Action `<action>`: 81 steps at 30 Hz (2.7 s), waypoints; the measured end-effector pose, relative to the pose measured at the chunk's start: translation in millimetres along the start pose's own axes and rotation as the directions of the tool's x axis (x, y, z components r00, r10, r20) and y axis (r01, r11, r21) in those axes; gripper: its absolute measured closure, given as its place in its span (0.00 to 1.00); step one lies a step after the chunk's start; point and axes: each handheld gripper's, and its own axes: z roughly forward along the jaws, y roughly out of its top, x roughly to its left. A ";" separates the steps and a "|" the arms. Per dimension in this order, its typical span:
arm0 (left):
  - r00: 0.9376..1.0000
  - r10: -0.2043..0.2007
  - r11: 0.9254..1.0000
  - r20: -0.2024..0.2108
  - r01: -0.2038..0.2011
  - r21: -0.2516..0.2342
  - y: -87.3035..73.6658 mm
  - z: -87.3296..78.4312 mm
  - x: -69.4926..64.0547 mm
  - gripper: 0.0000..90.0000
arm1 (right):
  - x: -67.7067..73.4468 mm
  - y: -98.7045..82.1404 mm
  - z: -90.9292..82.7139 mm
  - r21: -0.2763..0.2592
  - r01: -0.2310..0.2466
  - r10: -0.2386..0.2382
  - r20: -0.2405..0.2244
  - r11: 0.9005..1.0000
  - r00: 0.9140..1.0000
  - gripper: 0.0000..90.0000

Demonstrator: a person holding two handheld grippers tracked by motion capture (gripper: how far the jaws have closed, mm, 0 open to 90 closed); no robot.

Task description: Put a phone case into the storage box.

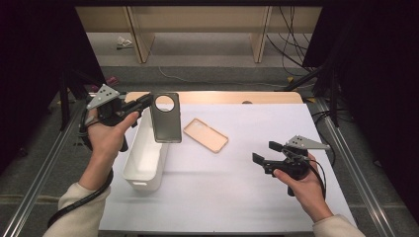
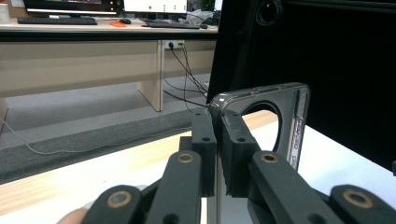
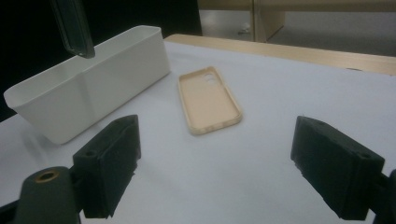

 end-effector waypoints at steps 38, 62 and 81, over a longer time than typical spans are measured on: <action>0.997 0.055 0.998 -0.057 -0.054 0.025 -0.1 -0.6 35.2 0.94 | -11.2 -7.7 -14.4 -0.009 -0.023 0.023 0.036 1.000 0.999 0.19; 0.997 0.061 0.998 -0.051 -0.059 0.036 0.8 11.5 51.4 0.94 | -11.9 -9.0 -13.9 -0.002 -0.034 0.034 0.031 0.999 0.999 0.19; 0.995 0.076 0.996 -0.069 -0.073 0.046 -3.1 19.5 60.7 0.94 | -11.9 -9.6 -13.1 -0.001 -0.037 0.037 0.027 0.999 0.999 0.19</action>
